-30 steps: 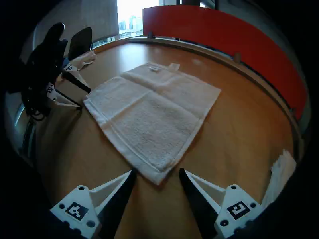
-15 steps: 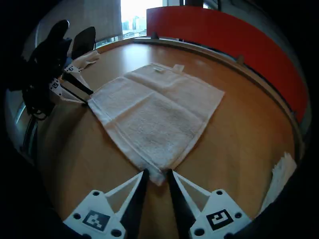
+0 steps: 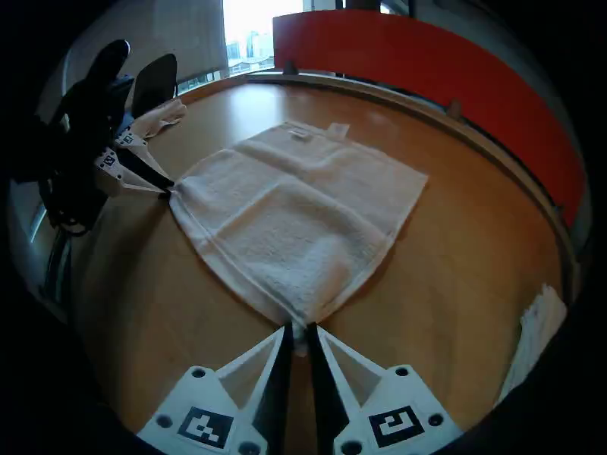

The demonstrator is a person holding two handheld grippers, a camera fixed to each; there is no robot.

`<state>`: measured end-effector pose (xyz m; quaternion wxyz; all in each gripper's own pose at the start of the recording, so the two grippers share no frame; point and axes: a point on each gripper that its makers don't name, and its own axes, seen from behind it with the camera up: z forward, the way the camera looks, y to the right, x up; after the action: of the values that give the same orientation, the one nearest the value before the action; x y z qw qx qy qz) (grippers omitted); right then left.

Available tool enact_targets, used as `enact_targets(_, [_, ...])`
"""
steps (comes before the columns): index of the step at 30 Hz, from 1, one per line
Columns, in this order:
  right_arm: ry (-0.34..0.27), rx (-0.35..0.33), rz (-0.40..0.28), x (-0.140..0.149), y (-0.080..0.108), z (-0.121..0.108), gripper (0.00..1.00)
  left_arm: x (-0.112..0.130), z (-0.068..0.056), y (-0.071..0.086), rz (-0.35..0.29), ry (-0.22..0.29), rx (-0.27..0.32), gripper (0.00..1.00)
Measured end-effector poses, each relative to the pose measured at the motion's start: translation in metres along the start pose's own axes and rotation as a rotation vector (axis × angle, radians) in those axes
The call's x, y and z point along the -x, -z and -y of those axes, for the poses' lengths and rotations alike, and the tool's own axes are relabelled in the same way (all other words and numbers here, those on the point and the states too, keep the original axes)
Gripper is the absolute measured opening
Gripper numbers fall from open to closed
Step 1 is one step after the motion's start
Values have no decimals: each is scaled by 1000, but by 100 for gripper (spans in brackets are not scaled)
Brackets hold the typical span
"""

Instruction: Fold towel

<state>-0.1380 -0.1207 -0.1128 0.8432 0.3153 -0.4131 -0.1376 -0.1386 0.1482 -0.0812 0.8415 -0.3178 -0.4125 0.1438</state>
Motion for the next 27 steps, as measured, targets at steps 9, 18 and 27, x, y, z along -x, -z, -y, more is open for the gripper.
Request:
enact_targets(9, [-13, -3, -29, -13, 8, 2, 14, -2, -2, 8, -5, 44, 10, 17])
enact_targets(18, [-1, -3, -37, -19, 13, 3, 14, 4, -5, 10, 26, 44, 24, 13])
enact_targets(27, [6, 1, -38, -18, 13, 5, 13, 5, -7, 8, 49, 44, 12, 11])
